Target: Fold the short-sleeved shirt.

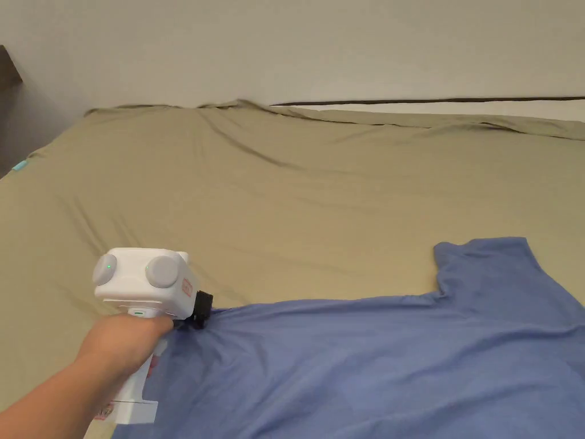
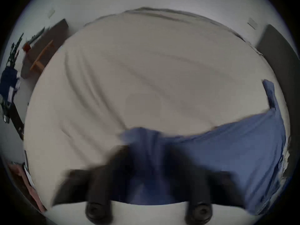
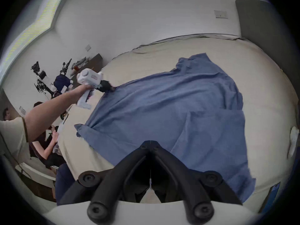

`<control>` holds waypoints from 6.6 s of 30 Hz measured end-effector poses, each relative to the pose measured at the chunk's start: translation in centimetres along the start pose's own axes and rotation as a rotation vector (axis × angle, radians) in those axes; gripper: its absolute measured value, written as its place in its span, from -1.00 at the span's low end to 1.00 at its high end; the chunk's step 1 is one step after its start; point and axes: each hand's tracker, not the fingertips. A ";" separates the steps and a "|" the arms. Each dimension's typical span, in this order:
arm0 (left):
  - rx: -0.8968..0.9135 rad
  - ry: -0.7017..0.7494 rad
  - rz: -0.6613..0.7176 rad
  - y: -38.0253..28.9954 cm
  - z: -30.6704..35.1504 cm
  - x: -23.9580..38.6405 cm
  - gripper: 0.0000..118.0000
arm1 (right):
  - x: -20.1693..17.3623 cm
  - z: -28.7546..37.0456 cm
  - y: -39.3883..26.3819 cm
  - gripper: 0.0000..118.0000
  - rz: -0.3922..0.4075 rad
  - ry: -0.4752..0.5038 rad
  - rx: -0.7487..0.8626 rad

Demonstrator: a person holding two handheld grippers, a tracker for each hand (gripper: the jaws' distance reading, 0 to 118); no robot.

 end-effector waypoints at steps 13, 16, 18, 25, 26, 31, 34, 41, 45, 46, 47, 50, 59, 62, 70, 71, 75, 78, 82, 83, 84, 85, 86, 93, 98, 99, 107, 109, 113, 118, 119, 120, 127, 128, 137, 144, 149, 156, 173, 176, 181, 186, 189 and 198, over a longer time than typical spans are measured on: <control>0.339 -0.631 0.293 -7.2 15.9 -4.4 -0.97 | 12.4 -2.4 14.9 0.03 0.096 -0.226 0.009; 0.345 -0.641 0.289 -7.8 18.2 -3.4 -0.97 | 17.2 -6.4 18.8 1.00 -0.005 -0.322 -0.236; 0.347 -0.661 0.283 -8.1 18.7 -3.4 -0.97 | 19.8 -9.1 20.6 1.00 -0.012 -0.342 -0.267; 0.364 -0.691 0.330 -9.2 19.4 -4.5 -0.97 | 21.2 -19.2 19.7 0.79 -0.038 -0.418 -0.397; 0.364 -0.692 0.337 -9.3 19.3 -4.8 -0.97 | 20.4 -20.2 19.4 0.67 -0.003 -0.454 -0.421; 0.370 -0.690 0.369 -10.7 18.7 -5.0 -0.97 | 16.8 -17.3 19.2 -0.95 0.026 -0.314 -0.287; 0.411 -0.774 0.424 -12.9 19.5 -5.6 -0.97 | 15.3 -12.8 18.8 -0.95 -0.075 -0.083 -0.144; 0.607 -0.987 0.676 -19.7 25.7 -8.0 -0.97 | 8.1 5.2 18.5 -0.95 -0.026 0.106 0.321; 0.717 -0.939 0.644 -19.5 32.3 -7.9 -0.97 | 5.0 13.9 20.9 -0.95 0.018 0.057 0.451; 0.740 -0.929 0.636 -18.7 33.9 -8.1 -0.97 | 3.9 15.8 21.9 -0.95 0.061 0.007 0.480; 0.762 -0.902 0.630 -18.0 35.4 -8.0 -0.97 | 3.0 17.1 22.8 -0.95 0.095 -0.039 0.489; 0.795 -0.806 0.621 -14.8 39.3 -9.6 -0.97 | 1.0 20.7 26.7 -0.95 0.128 -0.181 0.507; 0.862 -0.664 0.477 -2.6 48.1 -10.3 -0.97 | -2.3 24.0 40.1 -0.95 0.193 -0.373 0.508; 0.881 -0.631 0.444 1.2 50.3 -10.4 -0.97 | -2.4 23.5 44.7 -0.95 0.226 -0.507 0.460; 0.881 -0.563 0.497 9.5 52.7 -12.9 -0.97 | -2.3 21.3 54.4 -0.95 0.129 -0.541 0.429; 0.868 -0.547 0.511 10.6 52.7 -13.2 -0.97 | -2.2 21.0 55.2 -0.95 0.129 -0.539 0.434; 0.837 -0.531 0.516 13.6 52.2 -14.5 -0.97 | -4.4 21.1 54.7 -0.95 0.121 -0.546 0.458; 0.851 -0.478 0.466 14.5 51.7 -14.0 -0.97 | -4.8 20.4 55.2 -0.95 0.148 -0.554 0.483; 0.861 -0.553 0.507 13.1 48.6 -15.1 -0.97 | -4.0 18.0 54.3 -0.95 0.166 -0.539 0.448; 0.848 -0.560 0.506 12.8 47.5 -15.2 -0.97 | -3.6 17.2 53.5 -0.95 0.194 -0.535 0.424; 0.820 -0.552 0.493 12.9 46.3 -15.0 -0.97 | -3.2 16.3 52.5 -0.95 0.201 -0.545 0.404; 0.778 -0.516 0.465 13.2 45.4 -14.4 -0.97 | -2.5 15.2 52.0 -0.95 0.199 -0.539 0.389; 0.801 -0.461 0.418 12.4 44.3 -13.5 -0.97 | -2.1 14.3 50.8 -0.95 0.211 -0.523 0.357; 0.680 -0.524 0.427 6.1 37.7 -12.1 -0.97 | 1.4 9.2 41.1 -0.95 0.227 -0.415 0.199; 0.602 -0.592 0.396 -0.1 35.2 -10.6 -0.97 | 2.8 8.3 32.3 -0.95 0.209 -0.316 0.128; 0.574 -0.601 0.389 -1.3 35.0 -10.2 -0.97 | 3.1 8.3 30.4 -0.95 0.206 -0.312 0.119; 0.520 -0.659 0.406 -14.2 32.8 -7.7 -0.97 | 3.8 9.6 15.6 -0.95 0.142 -0.218 0.085; 0.472 -0.666 0.435 -16.8 31.7 -7.9 -0.97 | 4.0 10.1 12.3 -0.95 0.118 -0.209 0.082; 0.442 -0.641 0.450 -22.3 30.7 -7.1 -0.97 | 4.6 10.9 6.0 -0.95 0.062 -0.196 0.047; 0.390 -0.604 0.403 -26.6 30.2 -5.5 -0.97 | 6.4 11.3 0.6 -0.95 0.015 -0.215 -0.005; 0.368 -0.598 0.400 -27.2 29.8 -5.4 -0.97 | 6.8 11.2 -0.2 -0.95 -0.010 -0.212 -0.024; 0.343 -0.596 0.398 -27.8 29.3 -5.2 -0.97 | 7.1 11.2 -0.9 -0.95 -0.026 -0.214 -0.040; 0.193 -0.523 0.283 -30.3 26.3 -2.6 -0.97 | 8.0 10.3 -5.3 -0.96 -0.072 -0.266 -0.172; 0.174 -0.513 0.265 -30.5 25.8 -2.2 -0.97 | 8.0 10.0 -6.0 -0.96 -0.067 -0.272 -0.200; -0.029 -0.366 0.075 -30.6 19.7 0.7 -0.97 | 9.8 6.2 -9.8 -0.96 -0.042 -0.338 -0.363; -0.106 -0.317 0.022 -31.0 15.5 2.2 -0.97 | 11.2 3.8 -10.2 -0.96 -0.049 -0.338 -0.427; -0.063 -0.264 0.020 -30.5 15.7 3.5 -0.80 | 10.6 3.7 -10.9 -0.95 -0.042 -0.359 -0.407; 0.257 -0.399 0.180 -31.0 29.5 2.3 0.58 | 7.3 11.6 -4.9 0.96 -0.109 -0.267 -0.140; 0.328 -0.170 0.236 -38.2 33.0 10.1 -1.00 | -5.8 15.9 -7.2 -0.96 0.089 -0.112 0.186; 0.350 -0.179 0.249 -37.2 32.5 8.4 -1.00 | -5.9 16.1 -6.9 -0.96 0.104 -0.117 0.194; 0.264 -0.089 0.126 -34.9 27.6 9.7 -1.00 | -5.2 15.2 -6.9 -0.96 0.025 -0.065 0.160; 0.237 -0.035 0.100 -33.4 24.1 9.5 -0.96 | -5.4 14.0 -7.1 -0.96 0.041 -0.079 0.116; 0.238 -0.012 0.261 -32.3 23.1 7.6 0.83 | -5.5 13.4 -7.1 -0.96 0.046 -0.079 0.103; 0.186 -0.010 0.269 -31.5 20.4 6.7 0.87 | -6.1 11.9 -6.9 -0.96 0.048 -0.033 0.068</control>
